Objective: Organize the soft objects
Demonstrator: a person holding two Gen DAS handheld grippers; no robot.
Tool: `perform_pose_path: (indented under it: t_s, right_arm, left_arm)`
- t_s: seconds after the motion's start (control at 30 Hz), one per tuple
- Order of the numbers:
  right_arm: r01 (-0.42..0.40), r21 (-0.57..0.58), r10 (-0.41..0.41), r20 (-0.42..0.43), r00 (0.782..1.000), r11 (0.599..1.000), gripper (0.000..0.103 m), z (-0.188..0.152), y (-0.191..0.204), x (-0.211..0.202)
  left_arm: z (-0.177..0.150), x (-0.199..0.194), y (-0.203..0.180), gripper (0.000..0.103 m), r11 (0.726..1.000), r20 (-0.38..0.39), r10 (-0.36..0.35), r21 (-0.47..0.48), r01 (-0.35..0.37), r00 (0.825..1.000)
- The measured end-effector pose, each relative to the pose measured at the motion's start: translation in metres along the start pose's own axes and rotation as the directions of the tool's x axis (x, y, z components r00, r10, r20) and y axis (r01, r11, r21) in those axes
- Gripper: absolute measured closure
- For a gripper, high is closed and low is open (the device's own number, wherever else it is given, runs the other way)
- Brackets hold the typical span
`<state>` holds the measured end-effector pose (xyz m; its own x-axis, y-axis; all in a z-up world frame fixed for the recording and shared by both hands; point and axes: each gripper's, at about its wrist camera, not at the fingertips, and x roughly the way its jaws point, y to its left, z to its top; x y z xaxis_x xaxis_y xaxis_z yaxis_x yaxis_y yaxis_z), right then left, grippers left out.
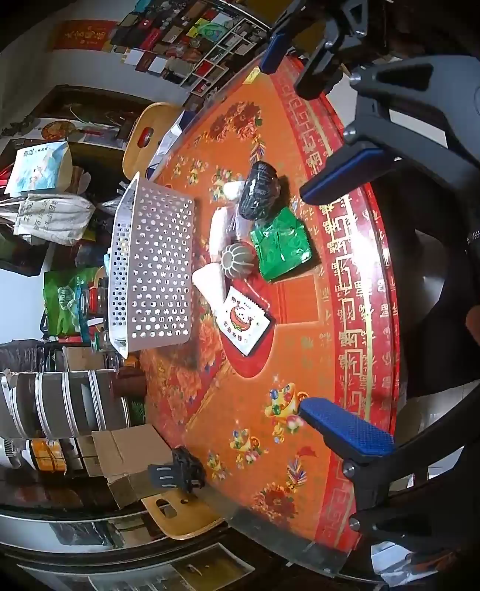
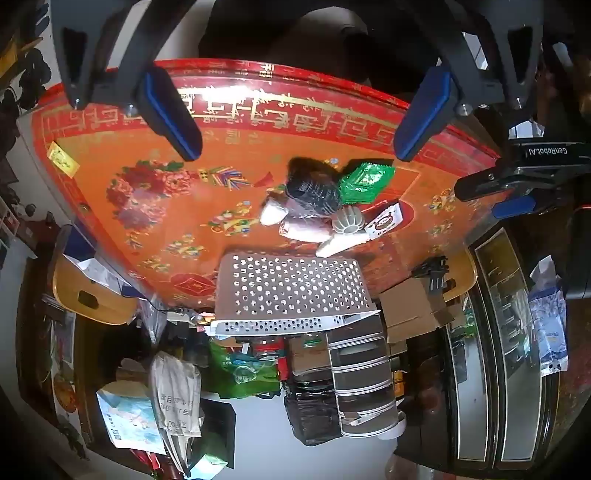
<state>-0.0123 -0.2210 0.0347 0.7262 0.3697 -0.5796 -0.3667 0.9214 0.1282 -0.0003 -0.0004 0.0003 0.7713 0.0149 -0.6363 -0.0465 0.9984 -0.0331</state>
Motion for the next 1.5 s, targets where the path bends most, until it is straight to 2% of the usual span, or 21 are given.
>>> perform_pose_path:
  t_s: [0.3, 1.5]
  right_arm:
    - [-0.008, 0.000, 0.008, -0.002, 1.000, 1.000, 0.000, 0.001, 0.004, 0.000]
    - [-0.024, -0.005, 0.024, 0.011, 1.000, 1.000, 0.000, 0.000, 0.007, -0.001]
  left_arm:
    - [0.006, -0.009, -0.003, 0.000, 1.000, 0.019, 0.018, -0.003, -0.018, 1.000]
    - [0.006, -0.016, 0.003, 0.000, 1.000, 0.044, 0.017, -0.003, -0.017, 0.999]
